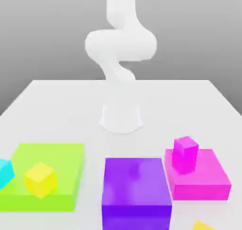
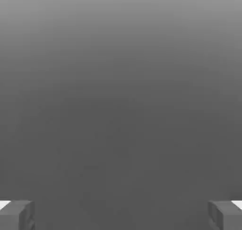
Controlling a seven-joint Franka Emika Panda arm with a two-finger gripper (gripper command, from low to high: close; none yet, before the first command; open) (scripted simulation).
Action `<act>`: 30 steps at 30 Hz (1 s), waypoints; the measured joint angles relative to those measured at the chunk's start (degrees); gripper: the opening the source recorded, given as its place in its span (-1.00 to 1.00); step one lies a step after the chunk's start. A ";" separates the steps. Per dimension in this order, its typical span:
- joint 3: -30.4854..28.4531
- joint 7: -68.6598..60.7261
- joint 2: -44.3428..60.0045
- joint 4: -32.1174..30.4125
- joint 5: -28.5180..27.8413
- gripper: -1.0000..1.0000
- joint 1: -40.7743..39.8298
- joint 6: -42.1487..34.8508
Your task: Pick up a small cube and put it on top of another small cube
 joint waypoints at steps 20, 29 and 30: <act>1.19 -22.79 41.90 4.54 2.19 0.00 10.72 10.07; 3.15 -29.86 60.54 6.54 -1.36 0.00 13.03 14.63; 3.27 -30.48 62.60 6.76 -1.98 0.00 13.40 15.13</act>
